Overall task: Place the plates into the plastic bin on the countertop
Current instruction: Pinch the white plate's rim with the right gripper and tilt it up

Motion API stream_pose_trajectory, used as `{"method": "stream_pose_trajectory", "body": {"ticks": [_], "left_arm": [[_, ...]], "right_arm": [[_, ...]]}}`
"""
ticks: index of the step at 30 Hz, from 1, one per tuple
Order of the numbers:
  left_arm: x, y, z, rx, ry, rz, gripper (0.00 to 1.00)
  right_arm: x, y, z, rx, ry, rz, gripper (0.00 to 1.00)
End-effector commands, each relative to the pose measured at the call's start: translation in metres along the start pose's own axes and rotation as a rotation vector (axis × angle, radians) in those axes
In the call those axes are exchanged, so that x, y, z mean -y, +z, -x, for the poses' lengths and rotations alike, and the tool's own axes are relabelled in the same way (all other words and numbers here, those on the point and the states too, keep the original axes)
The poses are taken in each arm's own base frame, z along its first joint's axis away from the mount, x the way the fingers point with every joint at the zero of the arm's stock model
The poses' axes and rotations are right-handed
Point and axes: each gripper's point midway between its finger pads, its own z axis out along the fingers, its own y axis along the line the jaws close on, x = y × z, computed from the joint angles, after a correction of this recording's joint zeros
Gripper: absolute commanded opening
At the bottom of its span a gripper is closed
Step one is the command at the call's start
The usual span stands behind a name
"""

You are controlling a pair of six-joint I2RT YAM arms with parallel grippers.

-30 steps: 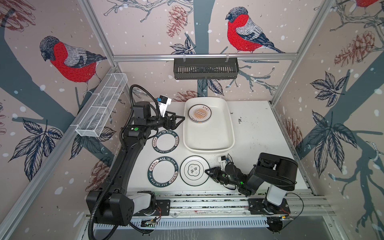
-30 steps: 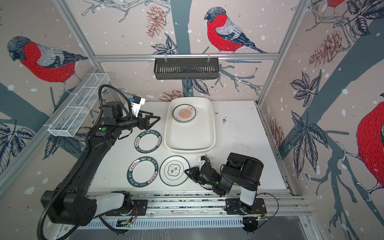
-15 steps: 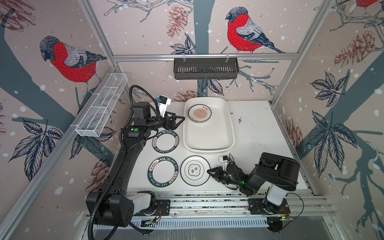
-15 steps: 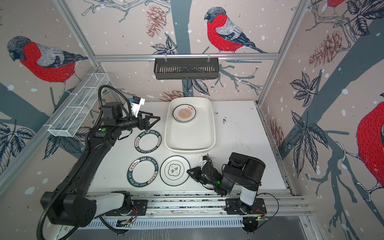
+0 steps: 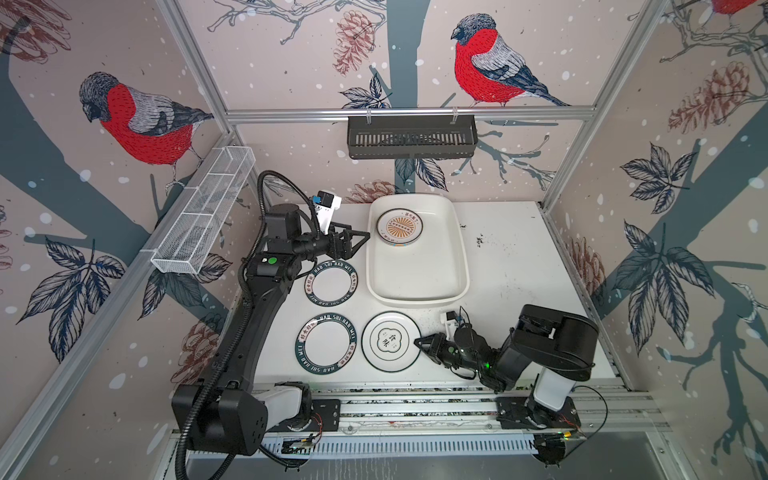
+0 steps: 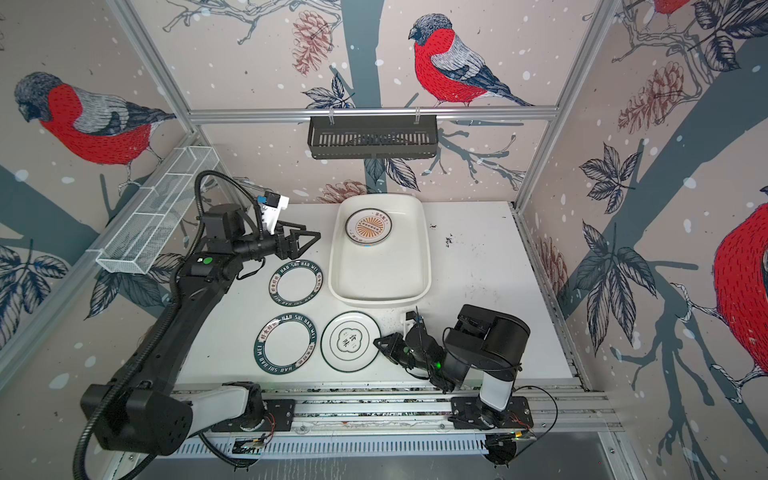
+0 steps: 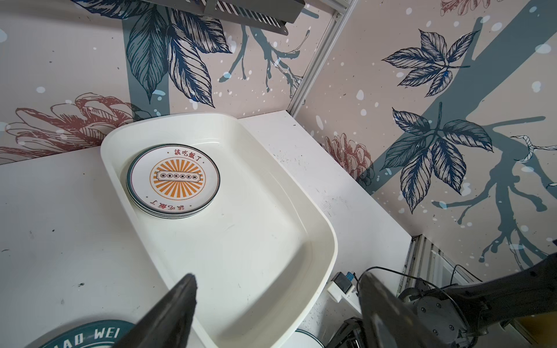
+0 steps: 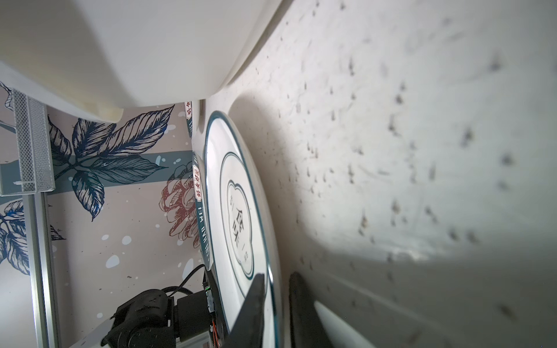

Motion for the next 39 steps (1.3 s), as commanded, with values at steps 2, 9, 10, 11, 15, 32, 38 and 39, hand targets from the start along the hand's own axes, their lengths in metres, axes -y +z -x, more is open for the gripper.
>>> {"method": "stream_pose_trajectory", "body": {"ticks": [2,9,10,11,15,32,38,39], "left_arm": [[0.005,-0.002,0.01,0.034,0.039,-0.015,0.84],[0.003,-0.002,0.009,0.031,0.034,-0.007,0.84],[0.003,-0.002,0.009,0.031,0.035,-0.007,0.84],[0.004,-0.002,0.009,0.034,0.037,-0.007,0.84],[0.004,-0.002,0.009,0.032,0.034,-0.009,0.84],[0.006,-0.005,0.013,0.041,0.043,0.001,0.84],[0.005,-0.005,0.011,0.04,0.044,0.01,0.84],[0.004,-0.005,0.01,0.039,0.043,0.011,0.84]], "right_arm": [[0.021,0.002,-0.004,-0.025,-0.018,-0.096,0.2],[0.022,0.006,-0.002,-0.027,-0.026,-0.113,0.19],[0.022,0.006,-0.002,-0.028,-0.027,-0.114,0.18],[0.023,0.006,-0.002,-0.027,-0.024,-0.118,0.17],[0.021,0.005,0.0,-0.021,-0.021,-0.104,0.12],[-0.001,-0.009,0.001,-0.011,-0.035,0.014,0.02],[-0.006,-0.017,0.0,0.001,-0.048,0.028,0.02],[-0.007,-0.018,0.0,-0.003,-0.053,0.03,0.02]]}}
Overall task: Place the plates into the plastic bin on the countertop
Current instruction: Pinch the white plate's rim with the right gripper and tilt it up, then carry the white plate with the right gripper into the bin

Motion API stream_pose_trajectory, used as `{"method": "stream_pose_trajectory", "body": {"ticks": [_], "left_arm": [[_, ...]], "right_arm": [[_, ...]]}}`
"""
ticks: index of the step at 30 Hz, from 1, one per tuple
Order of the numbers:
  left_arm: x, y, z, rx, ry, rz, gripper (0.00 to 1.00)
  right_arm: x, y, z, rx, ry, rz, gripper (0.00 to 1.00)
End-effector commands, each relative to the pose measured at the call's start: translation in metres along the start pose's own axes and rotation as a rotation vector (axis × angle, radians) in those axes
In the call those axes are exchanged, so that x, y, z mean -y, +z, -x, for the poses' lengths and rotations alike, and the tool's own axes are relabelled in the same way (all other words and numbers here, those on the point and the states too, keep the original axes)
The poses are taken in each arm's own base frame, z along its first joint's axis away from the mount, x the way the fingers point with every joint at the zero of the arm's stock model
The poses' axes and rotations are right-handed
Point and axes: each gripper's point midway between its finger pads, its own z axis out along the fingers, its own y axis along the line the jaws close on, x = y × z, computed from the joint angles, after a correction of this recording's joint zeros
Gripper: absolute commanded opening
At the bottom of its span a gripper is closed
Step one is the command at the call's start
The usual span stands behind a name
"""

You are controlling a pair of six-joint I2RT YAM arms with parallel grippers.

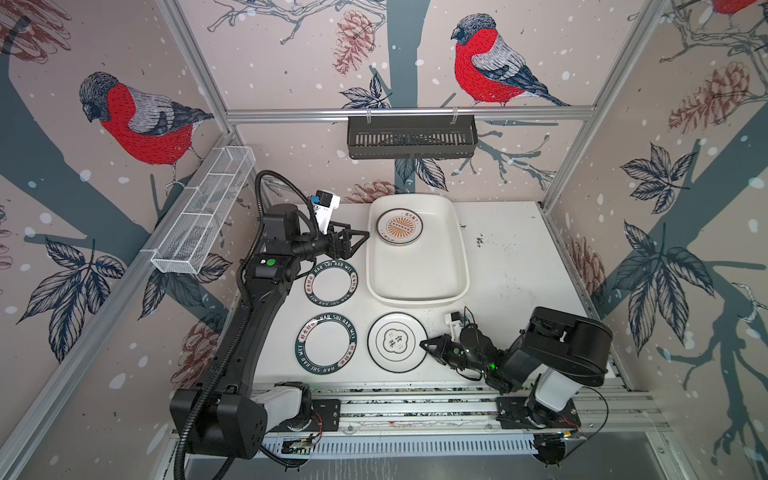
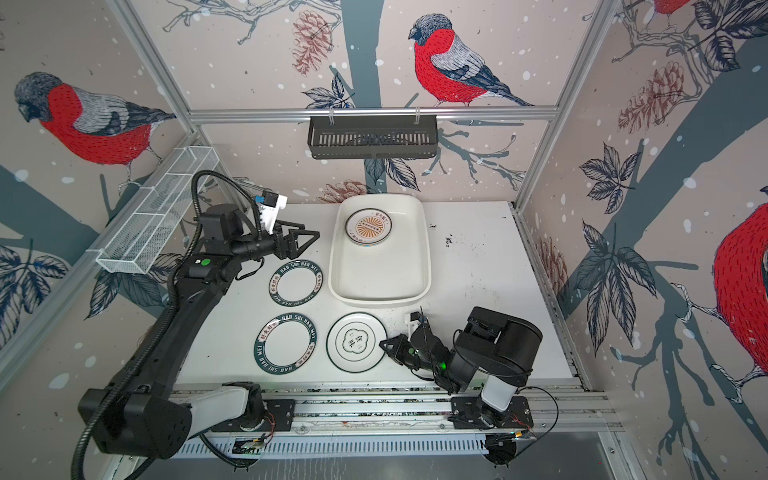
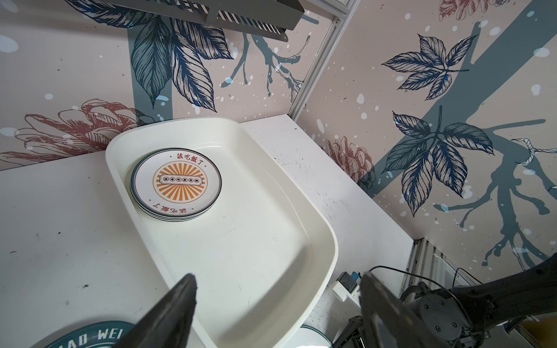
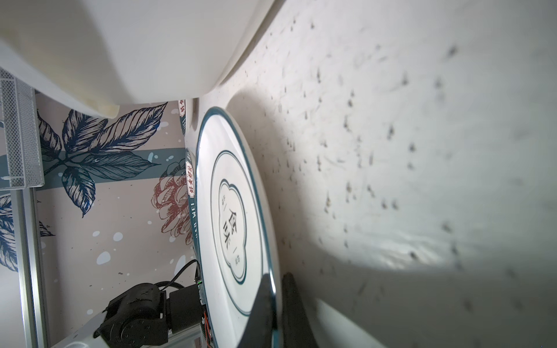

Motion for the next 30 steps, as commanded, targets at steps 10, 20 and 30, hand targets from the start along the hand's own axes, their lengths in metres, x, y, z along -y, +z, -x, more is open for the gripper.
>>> {"method": "stream_pose_trajectory", "body": {"ticks": [10,20,30], "left_arm": [[0.003,-0.005,0.009,0.032,0.05,0.013,0.84],[0.006,-0.01,0.011,0.041,0.068,0.029,0.84],[-0.004,-0.021,0.016,0.052,0.107,0.099,0.85]], "right_arm": [[-0.012,-0.004,-0.006,-0.025,-0.125,-0.058,0.02],[-0.031,-0.018,-0.005,-0.049,-0.237,-0.099,0.02],[-0.08,-0.033,0.001,-0.069,-0.325,-0.069,0.03]]}}
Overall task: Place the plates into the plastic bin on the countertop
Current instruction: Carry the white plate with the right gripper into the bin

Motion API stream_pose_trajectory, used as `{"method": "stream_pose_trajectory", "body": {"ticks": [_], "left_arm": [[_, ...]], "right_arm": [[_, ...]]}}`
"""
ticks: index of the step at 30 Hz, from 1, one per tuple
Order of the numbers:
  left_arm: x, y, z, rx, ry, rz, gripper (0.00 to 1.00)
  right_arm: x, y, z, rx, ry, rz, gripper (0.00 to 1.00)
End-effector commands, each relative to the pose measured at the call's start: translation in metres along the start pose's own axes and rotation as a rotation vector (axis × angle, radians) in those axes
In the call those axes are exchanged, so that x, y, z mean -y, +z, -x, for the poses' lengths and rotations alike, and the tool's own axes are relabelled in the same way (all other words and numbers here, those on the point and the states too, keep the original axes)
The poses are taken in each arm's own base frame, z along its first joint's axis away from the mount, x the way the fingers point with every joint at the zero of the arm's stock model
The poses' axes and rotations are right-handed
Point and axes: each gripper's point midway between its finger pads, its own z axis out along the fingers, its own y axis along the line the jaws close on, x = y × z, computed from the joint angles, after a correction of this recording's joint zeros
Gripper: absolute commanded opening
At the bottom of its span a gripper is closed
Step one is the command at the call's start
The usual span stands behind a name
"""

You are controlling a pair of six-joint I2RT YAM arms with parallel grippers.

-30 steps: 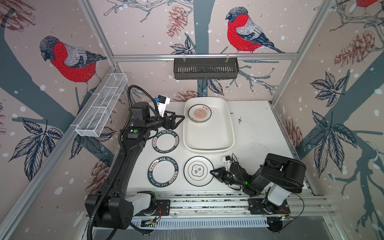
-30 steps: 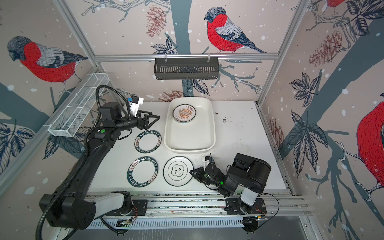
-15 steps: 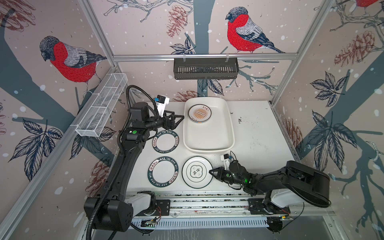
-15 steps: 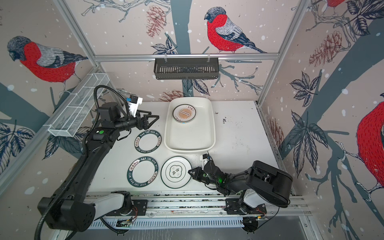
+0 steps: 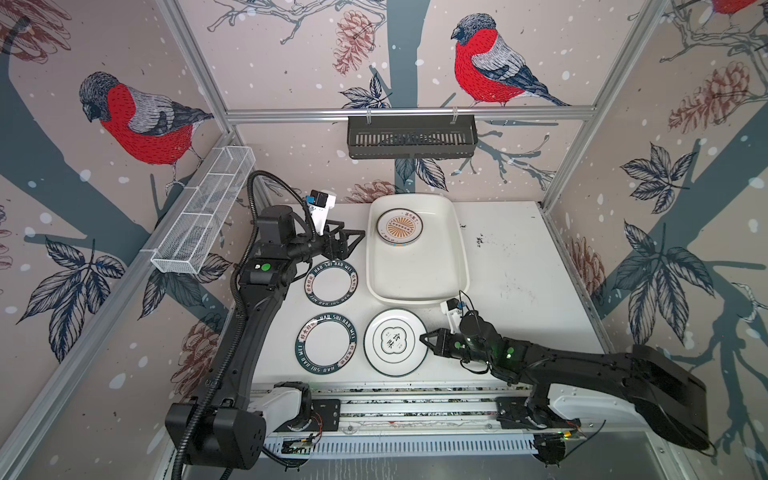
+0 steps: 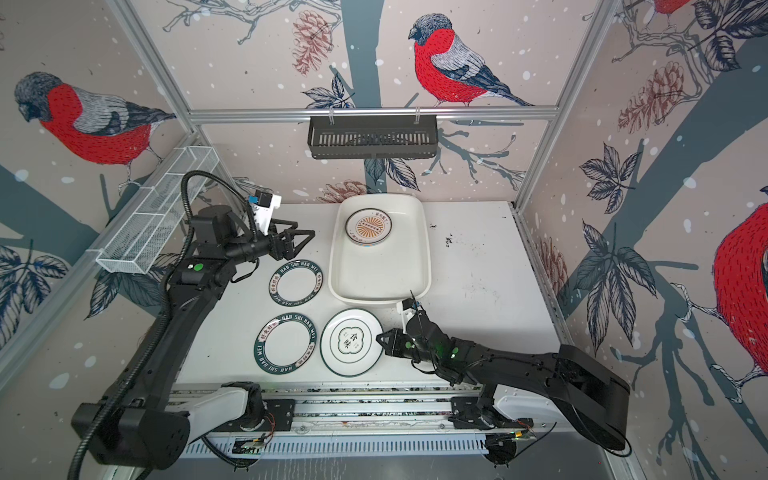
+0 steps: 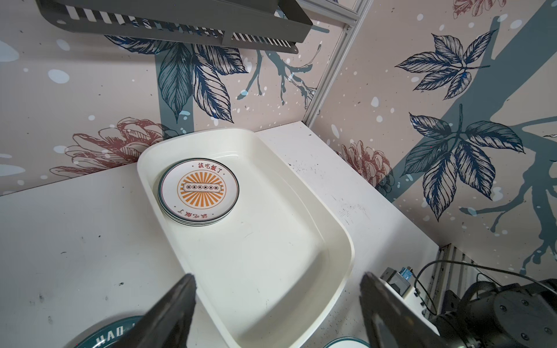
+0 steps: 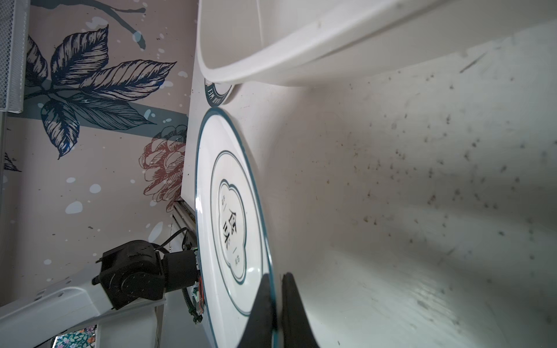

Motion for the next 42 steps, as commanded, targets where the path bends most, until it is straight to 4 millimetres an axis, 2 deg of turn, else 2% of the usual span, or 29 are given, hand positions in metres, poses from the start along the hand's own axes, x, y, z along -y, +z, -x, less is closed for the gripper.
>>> {"method": "stream_pose_trajectory", "body": {"ticks": [1,7,12,15,21,22,27,32,37,42], "left_arm": [[-0.004,-0.006,0.008,0.019,0.043,0.031,0.85],[-0.01,-0.008,0.008,0.004,0.053,0.062,0.85],[-0.014,-0.011,0.008,0.007,0.056,0.077,0.85],[-0.018,-0.014,0.01,0.014,0.058,0.092,0.85],[-0.025,-0.004,0.009,-0.008,0.043,0.076,0.85],[-0.028,-0.003,0.01,-0.012,0.051,0.085,0.85],[-0.037,-0.001,0.021,-0.024,0.104,0.12,0.85],[-0.044,0.005,0.017,-0.044,0.108,0.123,0.85],[-0.048,0.013,0.008,-0.054,0.067,0.102,0.85],[-0.053,0.017,0.006,-0.056,0.062,0.103,0.84]], "right_arm": [[-0.011,-0.006,0.002,-0.03,-0.052,-0.007,0.03],[-0.045,-0.016,0.027,-0.025,-0.087,0.028,0.03],[-0.07,-0.027,0.067,0.019,-0.1,0.07,0.04],[-0.076,-0.031,0.096,0.041,-0.108,0.071,0.04],[-0.08,-0.03,0.151,0.064,-0.151,0.069,0.05],[-0.072,-0.024,0.158,0.055,-0.144,0.05,0.05],[-0.044,-0.016,0.2,0.077,-0.121,0.0,0.05],[-0.015,0.001,0.23,0.064,-0.107,-0.048,0.04],[0.008,0.029,0.245,0.014,-0.123,-0.098,0.04],[0.035,0.053,0.25,-0.028,-0.102,-0.139,0.04]]}}
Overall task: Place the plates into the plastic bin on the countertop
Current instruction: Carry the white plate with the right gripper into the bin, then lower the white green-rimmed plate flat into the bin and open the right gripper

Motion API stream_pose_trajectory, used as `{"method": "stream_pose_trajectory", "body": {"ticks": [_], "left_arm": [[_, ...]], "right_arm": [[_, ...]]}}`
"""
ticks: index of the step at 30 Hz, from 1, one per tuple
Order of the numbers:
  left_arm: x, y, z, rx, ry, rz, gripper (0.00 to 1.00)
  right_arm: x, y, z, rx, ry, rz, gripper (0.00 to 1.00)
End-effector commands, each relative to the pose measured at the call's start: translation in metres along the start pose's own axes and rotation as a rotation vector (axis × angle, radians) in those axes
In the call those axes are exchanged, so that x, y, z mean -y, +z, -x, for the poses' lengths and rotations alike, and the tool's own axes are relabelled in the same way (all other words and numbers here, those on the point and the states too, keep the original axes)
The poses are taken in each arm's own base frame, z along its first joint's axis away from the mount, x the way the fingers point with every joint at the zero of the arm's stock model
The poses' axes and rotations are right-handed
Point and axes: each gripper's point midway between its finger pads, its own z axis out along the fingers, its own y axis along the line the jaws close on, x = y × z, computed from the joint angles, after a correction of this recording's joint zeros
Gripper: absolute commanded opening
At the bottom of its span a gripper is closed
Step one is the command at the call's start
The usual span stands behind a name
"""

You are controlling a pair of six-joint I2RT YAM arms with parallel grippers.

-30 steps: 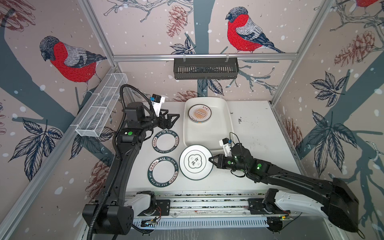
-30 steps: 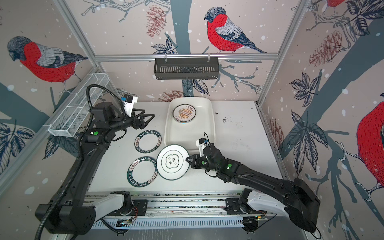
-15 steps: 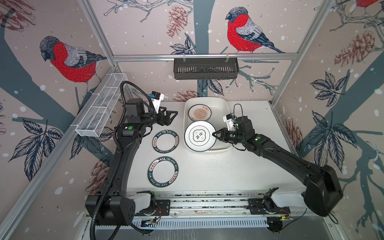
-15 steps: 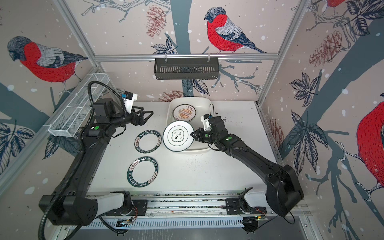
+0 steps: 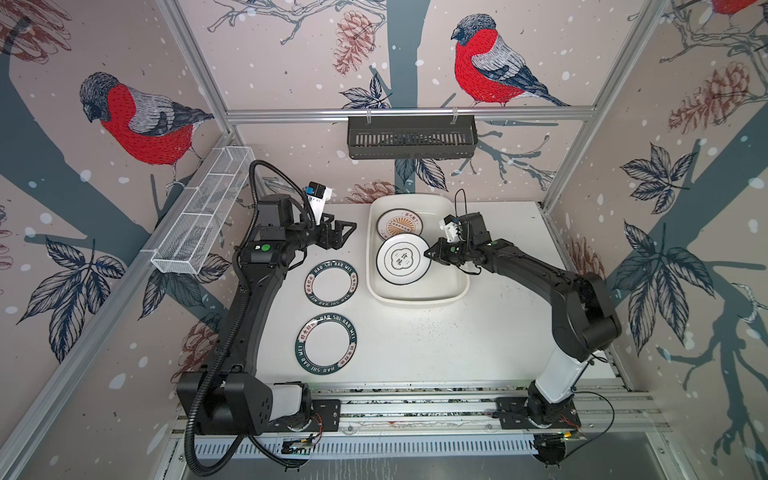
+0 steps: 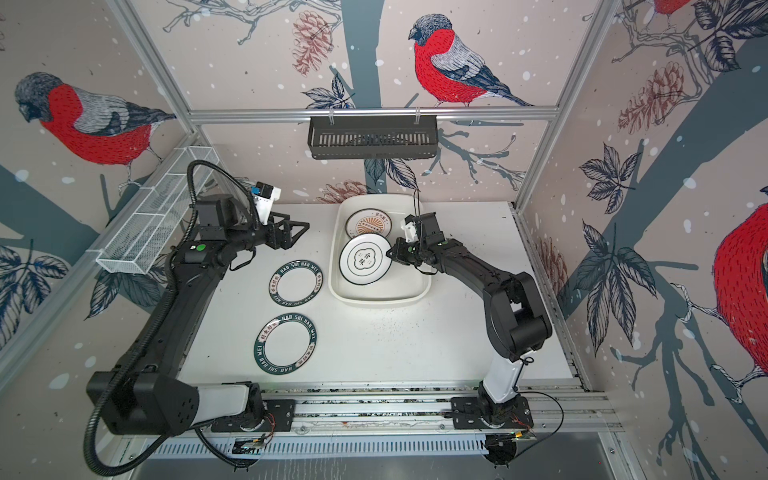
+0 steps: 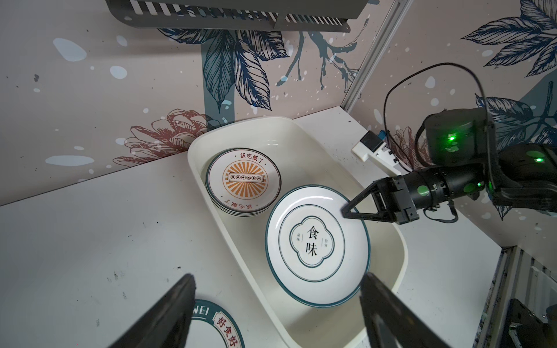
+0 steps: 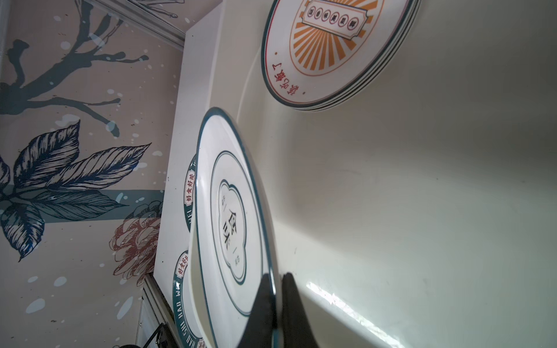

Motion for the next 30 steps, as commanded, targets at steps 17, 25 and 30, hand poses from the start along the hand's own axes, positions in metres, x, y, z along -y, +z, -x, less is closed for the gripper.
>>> {"method": "stream_pose_trajectory", "body": {"ticks": [17,25,30], "left_arm": [[-0.004,0.015,0.003,-0.007,-0.02,-0.048,0.84],[-0.006,0.017,0.003,-0.012,-0.023,-0.05,0.84],[-0.007,0.017,0.002,-0.015,-0.021,-0.045,0.84]], "right_arm": [[0.047,0.048,-0.008,-0.103,0.018,-0.041,0.05],[0.054,0.055,-0.015,-0.136,0.031,-0.033,0.09],[0.061,0.058,-0.019,-0.168,0.028,-0.047,0.11]]}}
